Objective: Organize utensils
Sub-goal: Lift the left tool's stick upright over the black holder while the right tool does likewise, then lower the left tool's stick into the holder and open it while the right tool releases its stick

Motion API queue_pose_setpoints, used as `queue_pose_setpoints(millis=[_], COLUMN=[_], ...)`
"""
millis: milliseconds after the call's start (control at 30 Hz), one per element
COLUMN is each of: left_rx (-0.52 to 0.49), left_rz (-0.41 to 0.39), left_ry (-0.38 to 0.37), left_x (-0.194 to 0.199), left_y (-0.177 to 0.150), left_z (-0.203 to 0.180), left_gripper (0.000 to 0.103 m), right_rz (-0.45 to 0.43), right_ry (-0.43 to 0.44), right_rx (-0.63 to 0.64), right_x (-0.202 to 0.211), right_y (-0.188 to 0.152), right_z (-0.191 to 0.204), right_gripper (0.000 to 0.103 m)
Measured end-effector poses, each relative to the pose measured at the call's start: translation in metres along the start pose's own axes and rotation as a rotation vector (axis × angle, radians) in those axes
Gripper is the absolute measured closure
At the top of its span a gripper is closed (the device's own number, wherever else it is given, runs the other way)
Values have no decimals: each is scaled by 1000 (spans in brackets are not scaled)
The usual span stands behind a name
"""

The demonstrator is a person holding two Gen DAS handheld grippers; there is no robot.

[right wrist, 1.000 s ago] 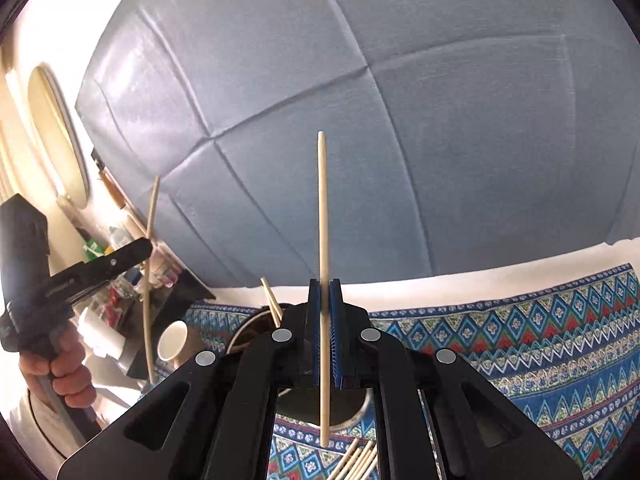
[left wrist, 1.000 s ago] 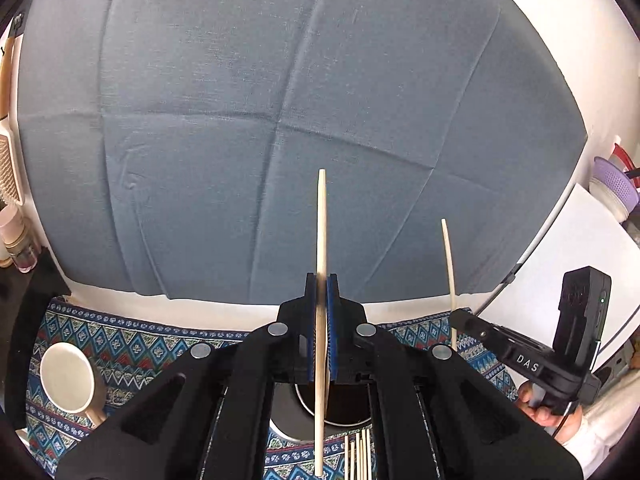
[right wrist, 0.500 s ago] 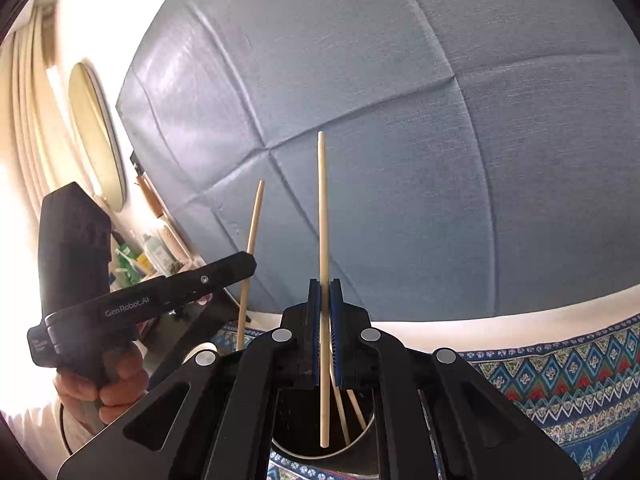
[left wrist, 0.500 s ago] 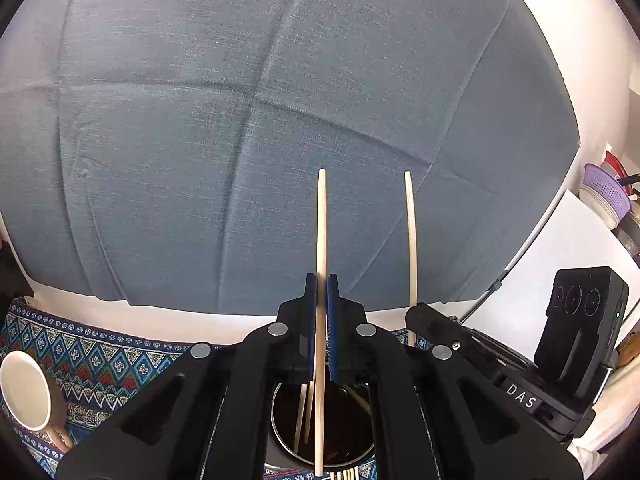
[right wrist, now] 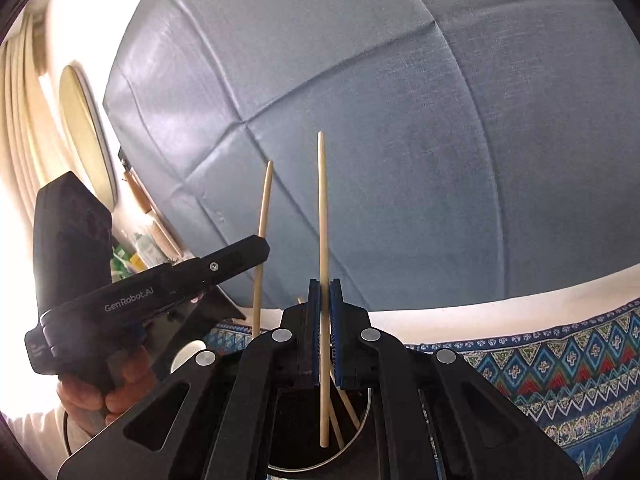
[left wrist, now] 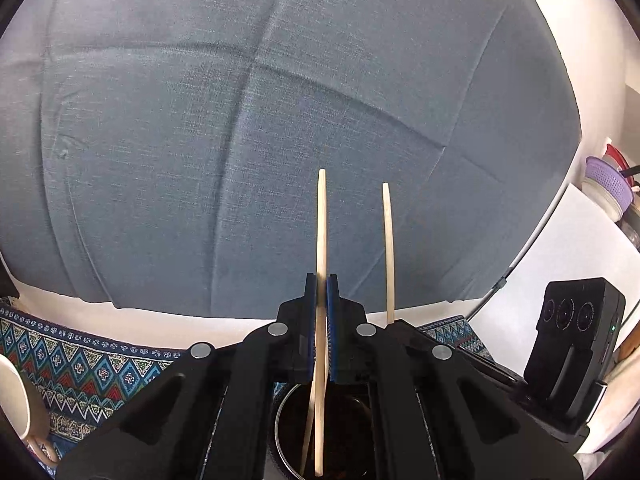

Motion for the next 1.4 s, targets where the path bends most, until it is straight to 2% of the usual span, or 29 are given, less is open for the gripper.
queue_pose_setpoints(millis=[333,533,700,867,967,1133,1200,1233,1300,1333,1400], left_rx=[-49,-77,-96,-112,-119,-109,-92,-85,-71,-66,-62], left_rz=[30,63,77,96,109,110,111,109,101,98,93], left_ry=[38,65,83,102,116,130,137,138,148,154,166], left_x=[4,9,23,31,34,46,51,54,59,62,66], left_y=[-37,-54,-68,-80,-86,-90,-91,-91,-90,-90,-90], left_z=[-2,-5,-5,-8,-9,-7,-5,-4,-3,-2,-4], left_gripper=[98,98,98,98,98,98,95,91,81,73,67], right_rz=[70,64,19,36,58,45,40,35,20,8,-8], right_ry=[-28,-47,-96,-126,-130,-162,-176,-185,-207,-220,-234], right_rx=[41,67,167,249,238,258,265,269,275,275,274], right_x=[0,7,21,25,26,35,40,43,50,55,63], right_y=[-37,-39,-39,-55,-64,-63,-61,-60,-56,-55,-52], right_z=[1,7,17,24,23,22,22,22,21,20,18], right_gripper=[98,98,98,98,98,95,95,93,76,64,60])
Point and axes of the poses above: each gripper's, at about its wrist camera, not at the fingertips, and x roughly against the way its jaws point, z to its left, y to its top, the point moved 10 cm from there along -x, roughly the way its jaws point
